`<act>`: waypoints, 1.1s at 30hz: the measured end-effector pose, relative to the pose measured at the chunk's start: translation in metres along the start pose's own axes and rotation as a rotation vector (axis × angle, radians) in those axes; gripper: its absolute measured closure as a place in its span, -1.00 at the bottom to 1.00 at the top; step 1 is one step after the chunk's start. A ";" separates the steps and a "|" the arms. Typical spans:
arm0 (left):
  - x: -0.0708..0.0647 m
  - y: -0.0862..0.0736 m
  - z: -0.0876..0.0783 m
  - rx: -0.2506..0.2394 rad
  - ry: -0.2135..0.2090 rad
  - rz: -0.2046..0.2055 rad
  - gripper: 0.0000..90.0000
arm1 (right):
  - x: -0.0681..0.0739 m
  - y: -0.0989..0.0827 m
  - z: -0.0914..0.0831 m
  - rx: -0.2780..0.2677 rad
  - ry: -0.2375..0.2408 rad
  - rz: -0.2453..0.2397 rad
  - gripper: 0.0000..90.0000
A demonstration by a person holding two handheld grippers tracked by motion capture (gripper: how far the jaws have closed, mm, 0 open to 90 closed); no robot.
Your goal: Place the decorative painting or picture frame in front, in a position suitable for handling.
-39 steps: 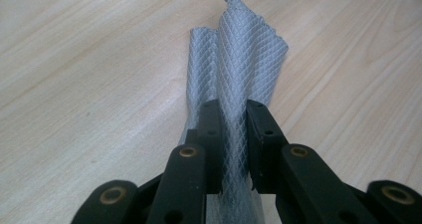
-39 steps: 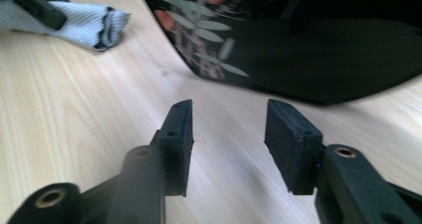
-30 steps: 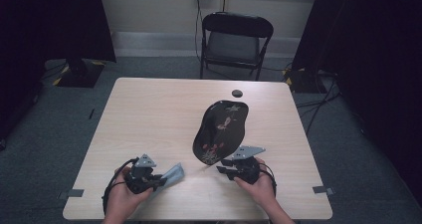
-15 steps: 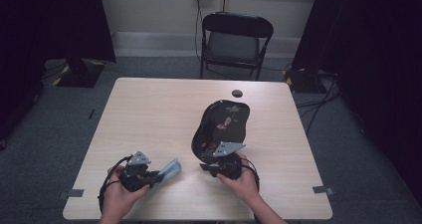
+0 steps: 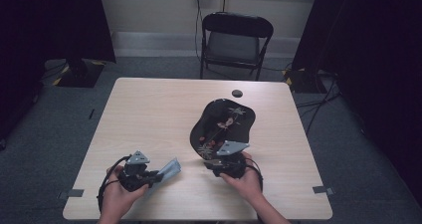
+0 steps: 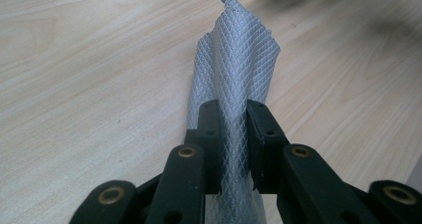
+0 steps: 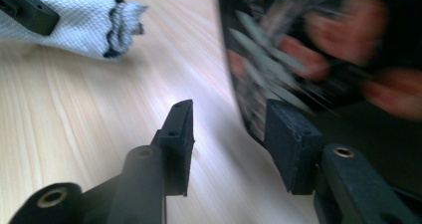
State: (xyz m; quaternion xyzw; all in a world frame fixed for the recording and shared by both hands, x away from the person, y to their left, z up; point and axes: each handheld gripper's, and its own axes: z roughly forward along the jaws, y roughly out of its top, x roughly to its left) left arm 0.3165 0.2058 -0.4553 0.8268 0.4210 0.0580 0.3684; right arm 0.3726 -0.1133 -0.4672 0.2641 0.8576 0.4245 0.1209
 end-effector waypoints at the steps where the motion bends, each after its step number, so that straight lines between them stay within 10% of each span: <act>1: 0.000 0.000 0.000 0.000 0.000 0.000 0.74 | 0.000 0.000 0.000 0.000 0.000 0.000 0.22; 9: -0.004 0.003 0.002 0.006 -0.009 0.004 0.74 | -0.044 -0.036 -0.056 -0.013 -0.114 0.097 -0.08; 20: -0.003 0.003 0.006 0.016 -0.008 0.007 0.74 | -0.084 -0.034 -0.057 -0.014 -0.161 0.151 -0.39; 33: -0.004 0.004 0.003 0.008 0.001 0.011 0.74 | -0.068 -0.033 -0.055 -0.014 -0.101 0.111 -0.37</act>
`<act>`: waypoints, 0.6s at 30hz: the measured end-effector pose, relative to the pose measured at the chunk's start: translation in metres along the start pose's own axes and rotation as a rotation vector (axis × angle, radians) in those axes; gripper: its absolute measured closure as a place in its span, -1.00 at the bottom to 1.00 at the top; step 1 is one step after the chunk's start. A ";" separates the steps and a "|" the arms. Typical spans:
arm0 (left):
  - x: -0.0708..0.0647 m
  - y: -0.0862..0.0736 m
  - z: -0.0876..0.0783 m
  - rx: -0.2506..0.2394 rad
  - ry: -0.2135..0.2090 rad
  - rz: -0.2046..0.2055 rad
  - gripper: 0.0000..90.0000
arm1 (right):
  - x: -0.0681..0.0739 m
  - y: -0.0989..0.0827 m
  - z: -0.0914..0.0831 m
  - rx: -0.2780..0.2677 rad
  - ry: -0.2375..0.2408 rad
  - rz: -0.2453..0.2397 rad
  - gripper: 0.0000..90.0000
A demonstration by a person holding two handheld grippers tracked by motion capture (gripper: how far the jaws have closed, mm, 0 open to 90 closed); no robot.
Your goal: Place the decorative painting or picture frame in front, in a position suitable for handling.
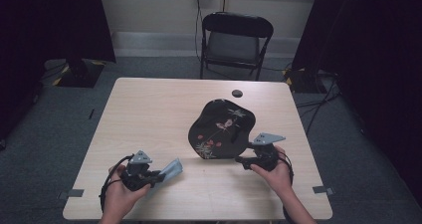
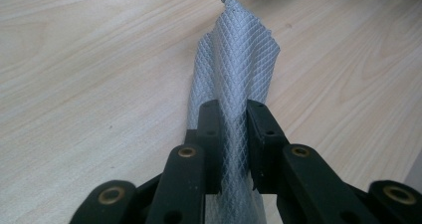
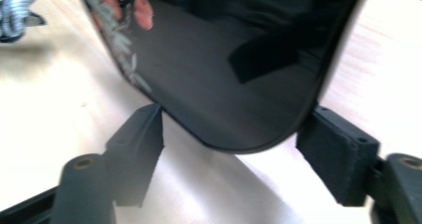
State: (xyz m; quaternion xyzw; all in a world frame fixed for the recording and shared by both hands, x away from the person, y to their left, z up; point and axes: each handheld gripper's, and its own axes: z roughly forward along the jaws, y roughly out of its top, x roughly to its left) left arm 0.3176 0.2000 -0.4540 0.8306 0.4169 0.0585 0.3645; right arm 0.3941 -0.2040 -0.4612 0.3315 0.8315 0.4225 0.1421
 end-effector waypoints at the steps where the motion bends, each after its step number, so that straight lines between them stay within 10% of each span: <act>1: -0.001 0.000 0.000 0.005 -0.001 0.006 0.74 | 0.003 -0.002 -0.002 0.001 0.006 0.002 -0.36; 9: -0.004 0.001 -0.002 0.001 0.001 0.007 0.74 | 0.027 -0.013 -0.015 -0.015 0.053 -0.026 -0.24; 18: -0.003 0.002 -0.002 0.003 -0.002 0.001 0.74 | 0.021 0.006 -0.010 -0.070 0.038 0.029 -0.05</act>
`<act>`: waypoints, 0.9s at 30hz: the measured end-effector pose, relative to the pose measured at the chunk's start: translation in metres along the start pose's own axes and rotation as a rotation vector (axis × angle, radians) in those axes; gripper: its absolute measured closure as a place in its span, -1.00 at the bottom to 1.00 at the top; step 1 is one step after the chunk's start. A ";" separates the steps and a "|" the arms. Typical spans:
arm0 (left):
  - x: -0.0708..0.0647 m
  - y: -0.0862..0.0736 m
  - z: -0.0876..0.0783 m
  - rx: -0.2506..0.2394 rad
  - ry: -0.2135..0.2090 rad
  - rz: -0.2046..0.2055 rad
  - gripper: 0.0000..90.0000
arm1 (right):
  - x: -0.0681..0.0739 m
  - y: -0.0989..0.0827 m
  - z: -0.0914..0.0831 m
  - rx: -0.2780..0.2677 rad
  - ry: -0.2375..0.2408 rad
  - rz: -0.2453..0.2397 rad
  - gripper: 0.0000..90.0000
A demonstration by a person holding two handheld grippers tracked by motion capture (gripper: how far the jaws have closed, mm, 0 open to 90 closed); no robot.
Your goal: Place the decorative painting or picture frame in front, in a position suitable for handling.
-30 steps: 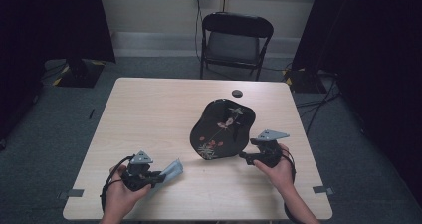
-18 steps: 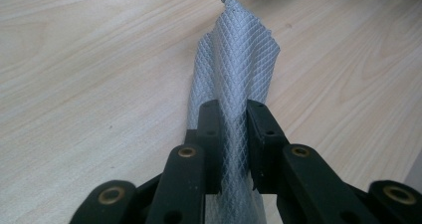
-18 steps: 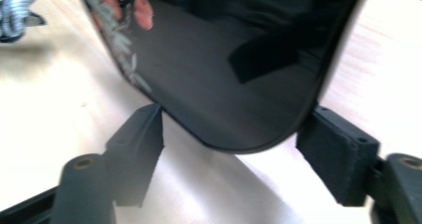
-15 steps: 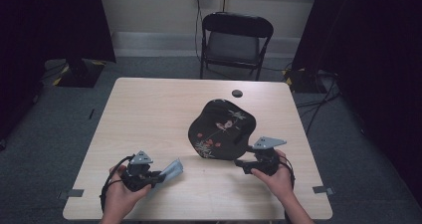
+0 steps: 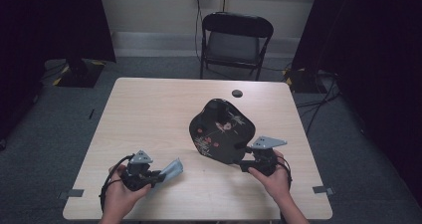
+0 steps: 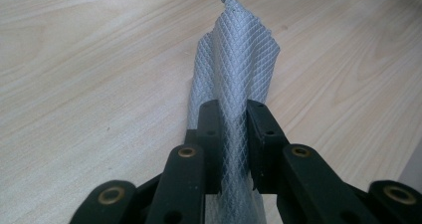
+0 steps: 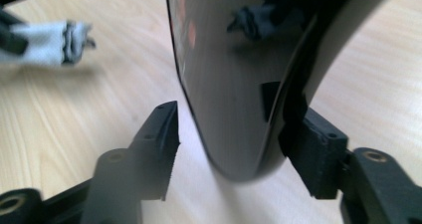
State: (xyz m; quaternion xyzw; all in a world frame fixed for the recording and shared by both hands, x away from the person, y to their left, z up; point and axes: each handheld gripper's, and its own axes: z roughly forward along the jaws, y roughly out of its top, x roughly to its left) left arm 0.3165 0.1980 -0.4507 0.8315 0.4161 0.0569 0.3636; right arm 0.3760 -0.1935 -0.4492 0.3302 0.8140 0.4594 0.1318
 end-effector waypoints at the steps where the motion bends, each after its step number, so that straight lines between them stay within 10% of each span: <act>1: 0.000 0.000 0.000 0.004 0.003 0.002 0.74 | 0.000 0.006 -0.001 -0.012 -0.010 -0.005 -0.05; 19: -0.002 0.001 0.002 0.008 -0.001 0.001 0.74 | -0.009 0.045 -0.006 -0.018 0.026 0.023 0.18; 27: -0.001 0.001 0.001 0.007 0.003 0.003 0.74 | -0.008 0.049 0.000 -0.035 0.094 0.063 0.78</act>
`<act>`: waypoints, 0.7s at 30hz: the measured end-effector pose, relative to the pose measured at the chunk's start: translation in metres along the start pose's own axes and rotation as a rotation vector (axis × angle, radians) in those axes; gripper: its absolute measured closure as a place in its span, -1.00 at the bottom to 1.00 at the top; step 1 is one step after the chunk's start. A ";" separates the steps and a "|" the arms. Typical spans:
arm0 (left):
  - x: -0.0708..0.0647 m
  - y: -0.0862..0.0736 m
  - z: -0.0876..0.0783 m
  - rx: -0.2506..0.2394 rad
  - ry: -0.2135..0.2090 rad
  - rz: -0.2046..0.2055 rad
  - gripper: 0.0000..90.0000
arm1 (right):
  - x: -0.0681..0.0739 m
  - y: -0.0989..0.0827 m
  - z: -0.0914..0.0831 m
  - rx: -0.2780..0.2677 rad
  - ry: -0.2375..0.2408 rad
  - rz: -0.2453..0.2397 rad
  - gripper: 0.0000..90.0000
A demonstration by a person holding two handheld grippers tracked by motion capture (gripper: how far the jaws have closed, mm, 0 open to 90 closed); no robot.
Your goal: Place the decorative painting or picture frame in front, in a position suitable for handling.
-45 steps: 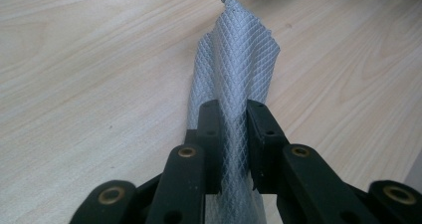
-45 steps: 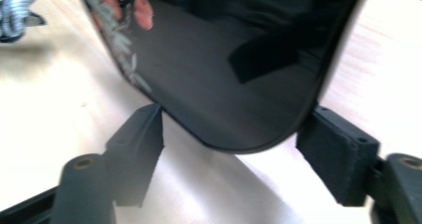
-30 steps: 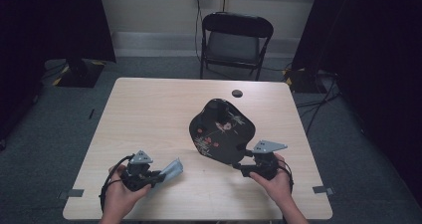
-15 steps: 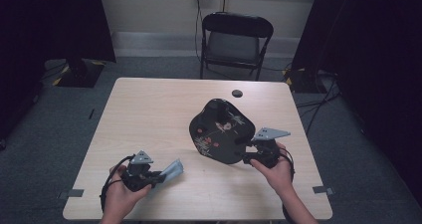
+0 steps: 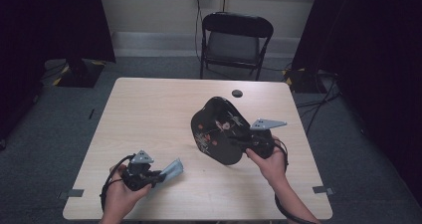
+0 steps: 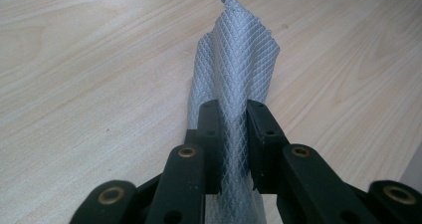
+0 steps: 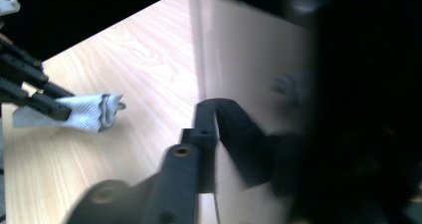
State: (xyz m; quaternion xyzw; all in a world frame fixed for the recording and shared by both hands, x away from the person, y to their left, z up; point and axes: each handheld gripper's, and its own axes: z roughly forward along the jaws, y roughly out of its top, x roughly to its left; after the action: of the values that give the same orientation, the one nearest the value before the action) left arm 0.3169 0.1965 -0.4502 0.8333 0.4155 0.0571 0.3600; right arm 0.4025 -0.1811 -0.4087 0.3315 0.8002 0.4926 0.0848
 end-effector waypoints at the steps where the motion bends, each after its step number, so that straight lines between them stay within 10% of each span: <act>1: 0.000 0.000 0.000 0.000 0.000 0.000 0.74 | 0.000 0.000 0.000 0.000 0.000 0.000 0.78; 21: -0.001 0.003 -0.001 -0.012 0.007 0.010 0.74 | -0.003 -0.018 -0.030 -0.080 -0.163 0.011 0.82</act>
State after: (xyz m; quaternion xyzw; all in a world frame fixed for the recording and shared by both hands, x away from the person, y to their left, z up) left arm 0.3178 0.1952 -0.4478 0.8329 0.4123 0.0644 0.3634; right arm 0.3828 -0.2099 -0.4096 0.3711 0.7686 0.4958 0.1601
